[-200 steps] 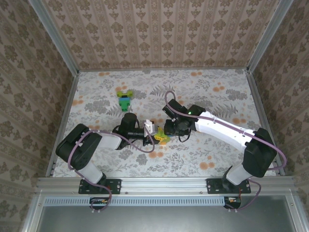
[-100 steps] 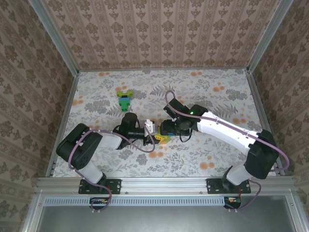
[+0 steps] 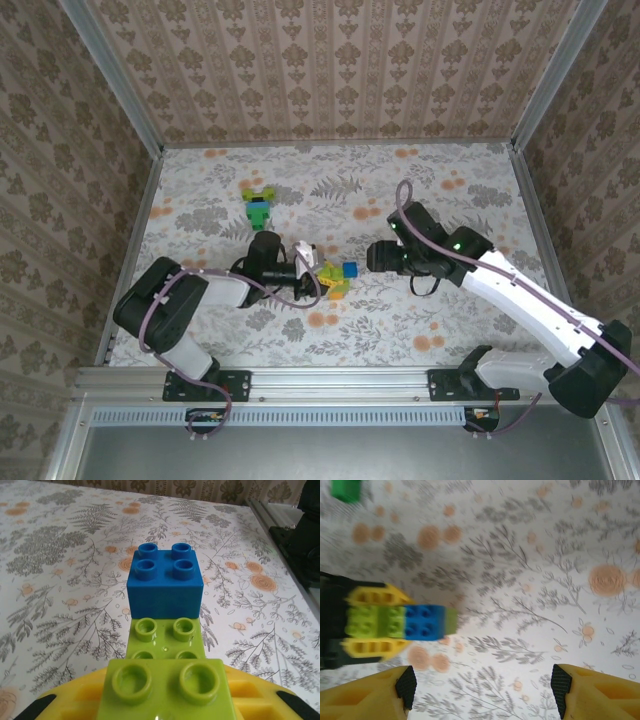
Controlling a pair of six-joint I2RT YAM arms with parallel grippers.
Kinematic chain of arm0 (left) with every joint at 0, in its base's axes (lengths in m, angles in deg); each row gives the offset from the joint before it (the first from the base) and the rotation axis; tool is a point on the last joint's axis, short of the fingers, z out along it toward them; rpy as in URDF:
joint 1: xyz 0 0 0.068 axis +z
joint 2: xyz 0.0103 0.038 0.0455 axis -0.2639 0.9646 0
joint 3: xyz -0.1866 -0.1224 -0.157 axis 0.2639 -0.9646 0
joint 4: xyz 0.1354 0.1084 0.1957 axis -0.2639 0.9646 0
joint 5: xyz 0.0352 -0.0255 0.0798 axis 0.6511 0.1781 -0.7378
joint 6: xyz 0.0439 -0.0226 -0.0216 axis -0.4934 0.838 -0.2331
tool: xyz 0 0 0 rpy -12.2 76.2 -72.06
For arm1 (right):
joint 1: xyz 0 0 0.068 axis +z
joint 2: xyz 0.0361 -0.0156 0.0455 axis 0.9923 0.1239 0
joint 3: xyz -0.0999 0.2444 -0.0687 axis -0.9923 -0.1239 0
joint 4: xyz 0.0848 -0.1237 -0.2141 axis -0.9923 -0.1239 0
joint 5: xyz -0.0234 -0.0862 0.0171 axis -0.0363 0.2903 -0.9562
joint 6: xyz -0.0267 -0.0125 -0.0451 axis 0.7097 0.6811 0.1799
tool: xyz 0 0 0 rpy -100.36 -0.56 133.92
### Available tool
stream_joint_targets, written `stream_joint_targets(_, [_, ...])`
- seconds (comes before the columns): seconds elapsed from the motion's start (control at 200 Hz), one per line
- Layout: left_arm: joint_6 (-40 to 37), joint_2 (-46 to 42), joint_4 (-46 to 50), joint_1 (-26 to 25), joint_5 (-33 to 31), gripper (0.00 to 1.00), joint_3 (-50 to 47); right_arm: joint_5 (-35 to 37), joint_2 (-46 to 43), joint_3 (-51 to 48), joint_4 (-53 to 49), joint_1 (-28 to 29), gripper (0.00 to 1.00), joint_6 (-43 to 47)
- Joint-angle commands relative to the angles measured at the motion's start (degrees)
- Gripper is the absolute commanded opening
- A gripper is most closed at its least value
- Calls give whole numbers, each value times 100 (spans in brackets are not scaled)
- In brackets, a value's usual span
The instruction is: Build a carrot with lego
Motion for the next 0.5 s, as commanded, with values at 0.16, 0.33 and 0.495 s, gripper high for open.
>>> stream_joint_targets(0.16, [1092,-1035,1785,48,-196,29,781,-413,-172,-1062,939,-106,73,352])
stream_joint_targets(0.33, [960,-1333,4131,146,-548,31,1933,-529,-515,-1358,1126,-318,73,636])
stream_joint_targets(0.495, [1210,-1068,5612,611,-747,32,2906,-476,-820,-1521,1145,-471,73,911])
